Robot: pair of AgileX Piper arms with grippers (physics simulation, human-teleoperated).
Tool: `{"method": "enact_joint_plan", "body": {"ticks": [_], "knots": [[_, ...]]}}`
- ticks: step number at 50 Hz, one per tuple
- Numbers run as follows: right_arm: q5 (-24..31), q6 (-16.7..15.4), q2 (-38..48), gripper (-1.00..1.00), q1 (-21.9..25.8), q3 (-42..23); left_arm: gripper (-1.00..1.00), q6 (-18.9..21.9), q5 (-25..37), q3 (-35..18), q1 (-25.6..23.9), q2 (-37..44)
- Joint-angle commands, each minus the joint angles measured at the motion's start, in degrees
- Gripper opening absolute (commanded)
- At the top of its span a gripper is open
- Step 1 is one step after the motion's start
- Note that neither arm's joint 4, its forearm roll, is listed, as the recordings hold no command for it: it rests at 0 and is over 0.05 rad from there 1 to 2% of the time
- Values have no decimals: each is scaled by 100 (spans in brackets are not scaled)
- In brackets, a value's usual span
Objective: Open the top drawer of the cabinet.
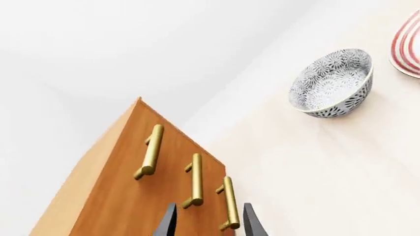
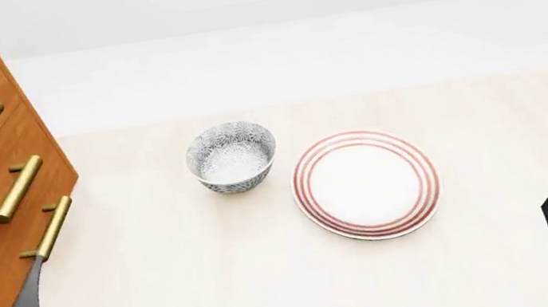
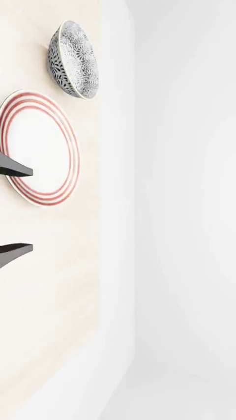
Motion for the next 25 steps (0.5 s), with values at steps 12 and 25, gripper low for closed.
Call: {"method": "enact_joint_plan", "body": {"ticks": [12,25], "knots": [[-4,-1,4,100,-1,-1,100,1673,-289,-62,243,364],[-4,-1,5,100,0,-1,100,2323,-1149,63,347,1142]]}}
